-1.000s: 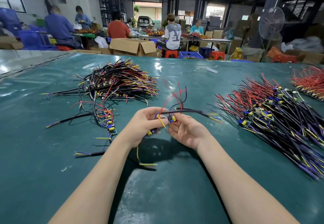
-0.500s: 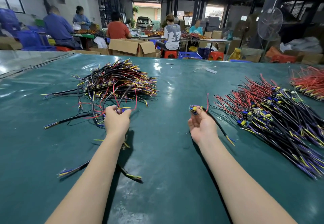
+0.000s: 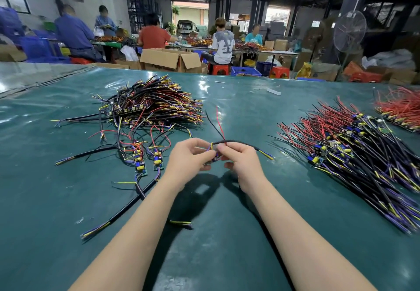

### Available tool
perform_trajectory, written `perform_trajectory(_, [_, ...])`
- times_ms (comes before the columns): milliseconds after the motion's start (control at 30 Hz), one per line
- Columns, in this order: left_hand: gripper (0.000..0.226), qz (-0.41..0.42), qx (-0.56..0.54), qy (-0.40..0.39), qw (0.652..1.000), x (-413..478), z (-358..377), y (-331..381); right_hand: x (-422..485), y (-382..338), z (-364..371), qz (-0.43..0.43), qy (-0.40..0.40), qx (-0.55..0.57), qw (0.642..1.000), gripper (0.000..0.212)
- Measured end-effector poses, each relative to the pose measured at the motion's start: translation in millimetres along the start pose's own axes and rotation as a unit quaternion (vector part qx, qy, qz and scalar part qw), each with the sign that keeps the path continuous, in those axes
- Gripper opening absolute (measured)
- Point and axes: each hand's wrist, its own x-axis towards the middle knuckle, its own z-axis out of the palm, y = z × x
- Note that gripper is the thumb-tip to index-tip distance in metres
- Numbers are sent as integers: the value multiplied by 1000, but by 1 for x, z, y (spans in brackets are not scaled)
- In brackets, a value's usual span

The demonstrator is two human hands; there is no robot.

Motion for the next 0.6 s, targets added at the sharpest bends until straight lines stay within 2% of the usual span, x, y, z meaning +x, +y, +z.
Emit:
perform_trajectory(100, [23, -11, -15, 68, 997, 2, -5, -2, 2, -3, -4, 12, 19, 52, 998, 20])
perform_trajectory(167, [22, -22, -54, 93, 994, 2, -7, -2, 1, -2, -3, -10, 2, 25, 1000, 22])
perform_trajectory(267, [19, -31, -60, 45, 997, 1, -9, -1, -1, 2, 5, -39, -19, -45, 998, 23])
perform_trajectory(333, [19, -45, -59, 4, 997, 0, -8, -1, -1, 4, 7, -44, -18, -43, 998, 22])
perform_trajectory(467, [19, -85, -200, -35, 975, 1, -8, 0, 2, 2, -2, 3, -10, 55, 998, 22])
perform_trajectory(533, [19, -98, -303, -70, 945, 1, -8, 3, 4, 1, -5, 19, 4, 109, 994, 21])
perform_trajectory(600, [27, -108, -346, -125, 924, 0, -8, 4, 6, 0, -8, 36, 30, 163, 986, 21])
